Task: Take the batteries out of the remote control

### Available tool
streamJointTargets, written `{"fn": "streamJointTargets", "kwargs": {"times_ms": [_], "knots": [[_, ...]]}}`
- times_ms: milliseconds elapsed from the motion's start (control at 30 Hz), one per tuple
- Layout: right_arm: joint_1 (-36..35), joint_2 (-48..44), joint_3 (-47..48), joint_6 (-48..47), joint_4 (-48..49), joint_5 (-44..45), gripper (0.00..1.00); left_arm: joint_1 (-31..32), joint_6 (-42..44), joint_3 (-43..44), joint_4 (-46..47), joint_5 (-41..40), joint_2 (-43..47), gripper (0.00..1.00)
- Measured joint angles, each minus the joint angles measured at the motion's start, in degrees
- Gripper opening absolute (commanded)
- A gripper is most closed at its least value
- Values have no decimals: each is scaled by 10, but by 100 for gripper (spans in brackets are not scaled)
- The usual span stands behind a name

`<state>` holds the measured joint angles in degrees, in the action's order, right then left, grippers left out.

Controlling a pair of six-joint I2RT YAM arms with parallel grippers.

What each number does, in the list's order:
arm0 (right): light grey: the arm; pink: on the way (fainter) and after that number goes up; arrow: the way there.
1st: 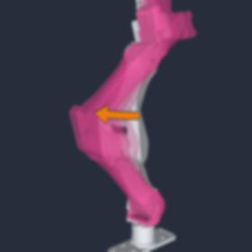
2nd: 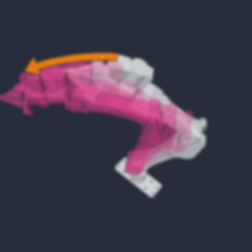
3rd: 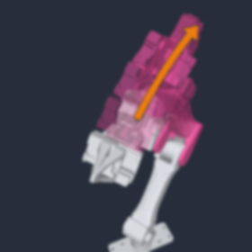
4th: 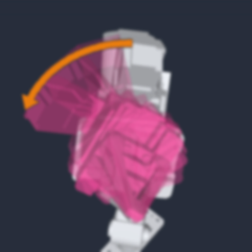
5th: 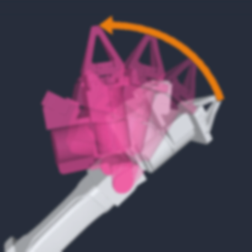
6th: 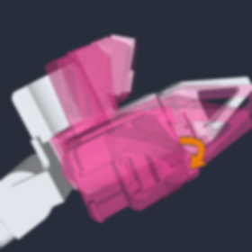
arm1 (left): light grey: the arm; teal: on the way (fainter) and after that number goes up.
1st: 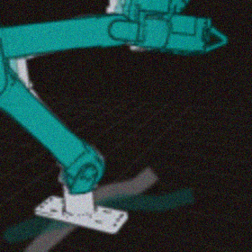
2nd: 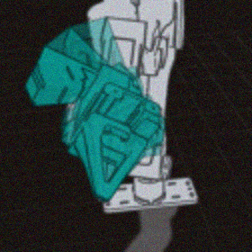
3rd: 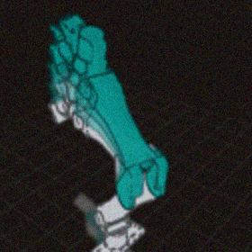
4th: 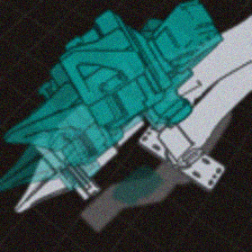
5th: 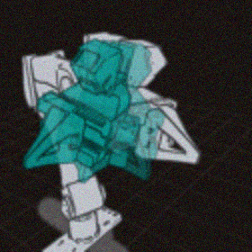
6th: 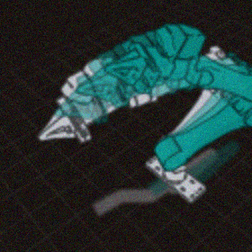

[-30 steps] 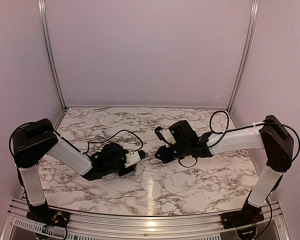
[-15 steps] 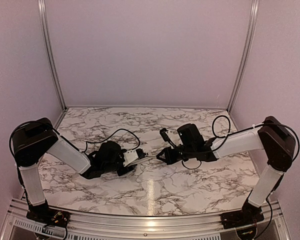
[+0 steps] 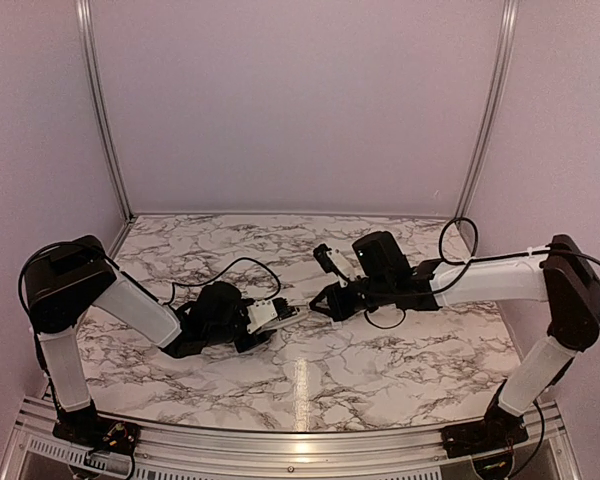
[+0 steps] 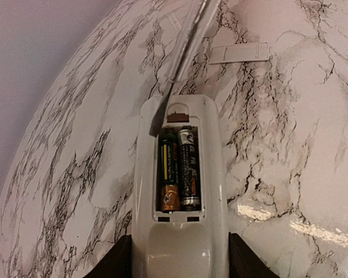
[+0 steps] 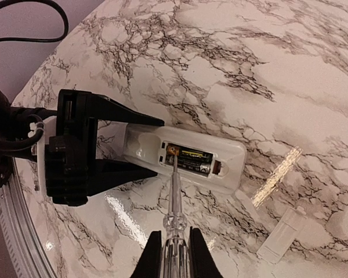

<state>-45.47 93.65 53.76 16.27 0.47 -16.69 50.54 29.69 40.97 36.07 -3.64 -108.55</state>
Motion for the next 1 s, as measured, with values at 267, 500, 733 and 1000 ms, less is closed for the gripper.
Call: {"fn": "streamJointTargets", "kwargs": {"times_ms": [267,500,733,1000], "knots": [[-29,16,73,-48,-101,56,0,6,14,0,0,2,0,0],[-41,27,103,-108,-202,104,0,6,17,0,-11,63,1,0],[-69,10,115,-172,-289,135,0,10,23,4,-37,137,6,0],[-80,9,129,-228,-342,139,0,12,31,15,-64,181,6,0]]}}
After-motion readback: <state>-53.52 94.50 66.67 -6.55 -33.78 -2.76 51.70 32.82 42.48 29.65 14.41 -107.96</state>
